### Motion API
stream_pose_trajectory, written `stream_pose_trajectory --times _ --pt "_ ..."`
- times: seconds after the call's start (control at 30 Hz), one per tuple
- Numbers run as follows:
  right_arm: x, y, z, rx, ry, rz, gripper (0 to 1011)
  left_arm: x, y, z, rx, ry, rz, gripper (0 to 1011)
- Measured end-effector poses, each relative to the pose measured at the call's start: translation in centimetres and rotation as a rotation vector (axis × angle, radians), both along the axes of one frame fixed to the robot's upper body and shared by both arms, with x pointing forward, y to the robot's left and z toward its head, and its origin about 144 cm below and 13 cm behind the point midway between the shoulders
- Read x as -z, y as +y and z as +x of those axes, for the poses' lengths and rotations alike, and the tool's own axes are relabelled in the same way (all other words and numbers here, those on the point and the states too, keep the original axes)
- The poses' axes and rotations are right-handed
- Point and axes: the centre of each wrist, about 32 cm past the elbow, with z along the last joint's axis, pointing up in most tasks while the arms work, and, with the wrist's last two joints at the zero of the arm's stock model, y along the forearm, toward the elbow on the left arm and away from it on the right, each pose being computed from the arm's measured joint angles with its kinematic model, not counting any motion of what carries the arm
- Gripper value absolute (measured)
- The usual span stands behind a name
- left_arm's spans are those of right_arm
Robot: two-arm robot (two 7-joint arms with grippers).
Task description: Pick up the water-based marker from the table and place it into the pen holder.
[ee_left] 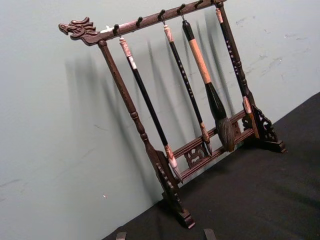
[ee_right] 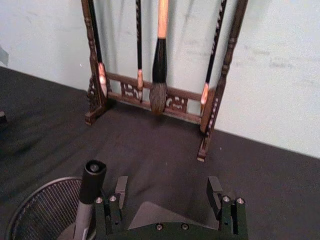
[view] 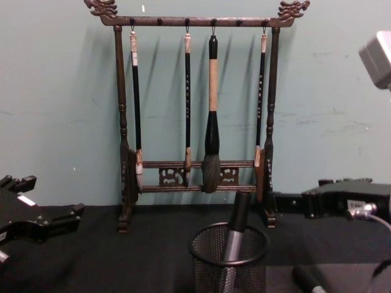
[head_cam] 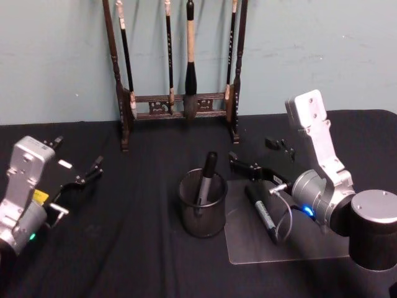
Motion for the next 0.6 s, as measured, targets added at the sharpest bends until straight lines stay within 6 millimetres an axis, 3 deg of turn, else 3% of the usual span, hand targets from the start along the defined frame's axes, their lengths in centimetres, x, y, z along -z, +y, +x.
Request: stream_pose_trajectory --times 0.6 --pt "0.73 -0.25 0.39 0.026 0.176 -0.023 1000 0.0 0.0 0.0 0.0 0.0 0.0 1001"
